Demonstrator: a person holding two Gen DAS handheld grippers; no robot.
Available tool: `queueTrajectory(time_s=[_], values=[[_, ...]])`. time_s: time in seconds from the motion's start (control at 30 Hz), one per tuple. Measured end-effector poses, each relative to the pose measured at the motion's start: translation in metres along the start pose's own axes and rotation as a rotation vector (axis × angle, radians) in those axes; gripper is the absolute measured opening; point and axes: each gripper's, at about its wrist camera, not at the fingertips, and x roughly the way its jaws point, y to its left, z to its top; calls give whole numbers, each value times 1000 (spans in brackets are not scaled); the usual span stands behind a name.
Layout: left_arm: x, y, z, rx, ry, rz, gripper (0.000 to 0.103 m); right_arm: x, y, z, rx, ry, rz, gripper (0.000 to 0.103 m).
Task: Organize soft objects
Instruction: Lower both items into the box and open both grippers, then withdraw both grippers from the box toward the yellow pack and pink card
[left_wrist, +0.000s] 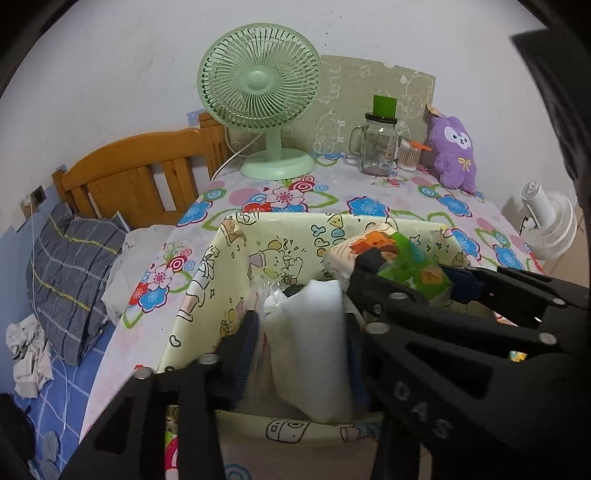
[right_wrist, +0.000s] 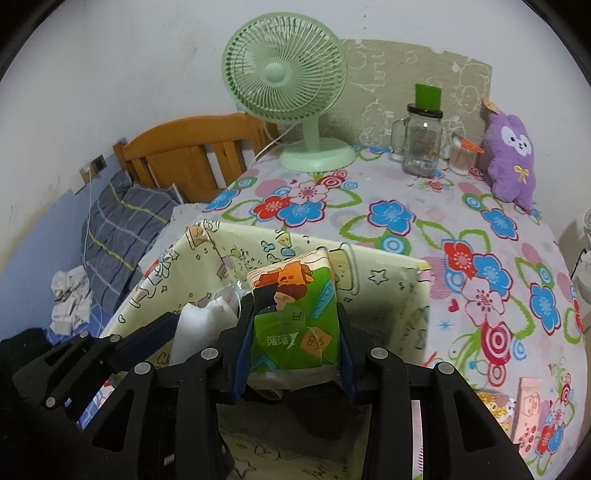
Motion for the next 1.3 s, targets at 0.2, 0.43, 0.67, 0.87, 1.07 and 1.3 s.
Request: queueTrajectory(time_s=[0.2, 0.43, 0.67, 0.87, 1.07, 1.3], values=[[6, 4, -1, -17, 12, 4, 63, 13, 5, 0, -28, 22, 2, 49], [1, -1, 1, -17, -1, -9, 75, 8, 3, -1, -40, 16, -3, 78], [-10, -11, 6, -12, -32, -33, 82, -12, -2, 1, -43, -34, -57, 86], [-21, -22, 10, 6, -64, -38, 83, -31, -12, 1, -26, -83, -80, 92], [-31, -35, 13, 30, -91, -29, 88, -49, -23, -1, 1, -116, -102, 94], [-40, -50, 15, 49, -111, -43, 90, -66, -35, -3, 15, -148, -135, 97]])
